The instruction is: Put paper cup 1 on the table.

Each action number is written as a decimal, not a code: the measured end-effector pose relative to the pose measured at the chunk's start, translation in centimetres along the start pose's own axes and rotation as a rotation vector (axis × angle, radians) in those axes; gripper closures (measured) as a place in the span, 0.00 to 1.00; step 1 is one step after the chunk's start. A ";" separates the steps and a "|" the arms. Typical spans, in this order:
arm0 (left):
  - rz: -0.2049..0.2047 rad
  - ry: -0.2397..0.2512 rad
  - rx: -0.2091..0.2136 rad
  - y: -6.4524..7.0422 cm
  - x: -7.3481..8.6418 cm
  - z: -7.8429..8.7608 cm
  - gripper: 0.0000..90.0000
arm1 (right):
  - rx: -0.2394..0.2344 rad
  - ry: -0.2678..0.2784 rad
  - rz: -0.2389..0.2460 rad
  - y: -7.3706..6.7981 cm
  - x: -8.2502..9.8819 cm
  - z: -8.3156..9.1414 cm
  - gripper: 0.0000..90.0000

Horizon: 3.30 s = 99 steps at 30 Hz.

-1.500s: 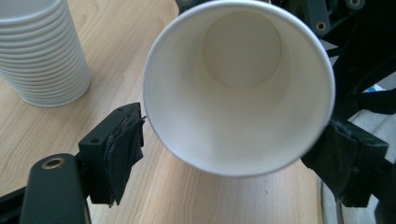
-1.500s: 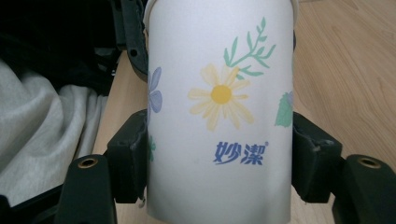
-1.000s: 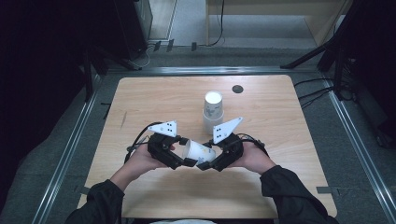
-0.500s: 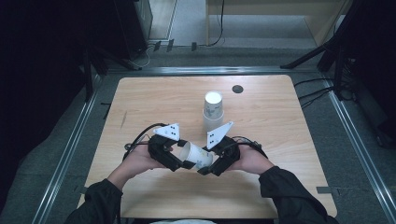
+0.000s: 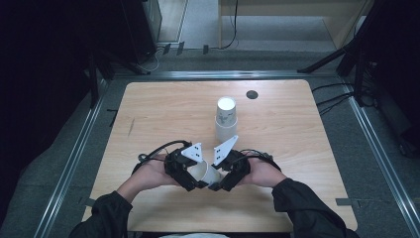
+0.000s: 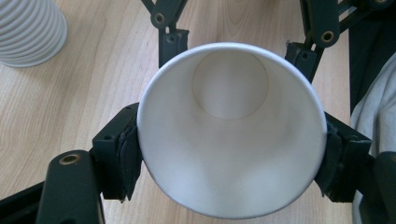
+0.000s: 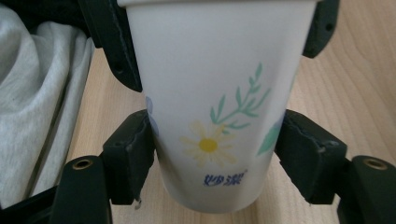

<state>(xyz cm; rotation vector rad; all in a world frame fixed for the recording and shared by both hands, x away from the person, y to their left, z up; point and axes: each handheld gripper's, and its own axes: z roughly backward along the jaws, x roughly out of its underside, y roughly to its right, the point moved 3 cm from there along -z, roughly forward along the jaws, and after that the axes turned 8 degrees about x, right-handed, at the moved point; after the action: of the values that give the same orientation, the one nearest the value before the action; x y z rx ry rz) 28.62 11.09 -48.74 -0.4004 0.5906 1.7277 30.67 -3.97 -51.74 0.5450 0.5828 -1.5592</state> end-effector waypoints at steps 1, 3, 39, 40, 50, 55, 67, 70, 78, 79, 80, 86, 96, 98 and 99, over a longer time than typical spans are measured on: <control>-0.001 -0.004 0.000 0.0 0.0 0.0 0.25 | -0.003 0.000 0.004 -0.1 0.0 -0.1 0.36; -0.001 -0.004 0.001 0.0 0.0 0.0 0.25 | -0.005 -0.004 0.007 -0.1 -0.1 -0.2 0.37; 0.060 0.363 0.069 -0.6 -0.3 2.4 0.19 | -0.003 0.196 -0.070 0.6 -1.0 2.6 0.37; 0.060 0.372 0.070 -0.6 -0.3 2.5 0.19 | -0.009 0.200 -0.073 0.6 -1.1 2.6 0.37; 0.067 0.385 0.088 -0.6 -0.3 2.6 0.25 | -0.025 0.195 -0.077 0.5 -1.1 2.5 0.38; 0.073 0.382 0.080 -0.8 -0.2 2.8 0.26 | -0.024 0.193 -0.091 0.6 -1.1 2.5 0.36; 0.125 0.377 -0.012 -2.4 1.1 4.3 0.26 | 0.098 0.163 -0.140 1.3 -0.1 2.6 0.26; 0.135 0.379 -0.024 -2.7 1.4 4.5 0.26 | 0.125 0.177 -0.123 1.4 0.0 2.9 0.26; 0.145 0.363 -0.057 -3.0 2.0 4.5 0.26 | 0.210 0.177 -0.127 1.7 0.5 3.4 0.26; 0.148 0.362 -0.061 -3.0 2.1 4.6 0.26 | 0.228 0.174 -0.130 1.9 0.7 3.5 0.26; 0.148 0.363 -0.061 -3.1 2.2 4.6 0.26 | 0.252 0.169 -0.144 2.1 0.8 3.5 0.26; 0.167 0.357 -0.072 -3.5 2.7 5.0 0.26 | 0.299 0.153 -0.212 2.7 1.5 4.0 0.26; 0.208 0.343 -0.120 -4.5 4.2 5.7 0.26 | 0.344 0.165 -0.254 2.3 2.4 5.4 0.26; 0.217 0.333 -0.124 -4.7 4.5 5.8 0.26 | 0.350 0.164 -0.256 2.3 2.6 5.7 0.26; 0.217 0.330 -0.128 -4.8 4.6 5.8 0.26 | 0.352 0.166 -0.259 2.3 2.7 5.9 0.26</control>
<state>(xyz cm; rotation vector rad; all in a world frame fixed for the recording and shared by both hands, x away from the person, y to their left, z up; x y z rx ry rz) 32.50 18.96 -47.43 -0.7441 0.7852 1.9282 32.78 -9.98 -49.21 0.9005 0.5204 -1.8899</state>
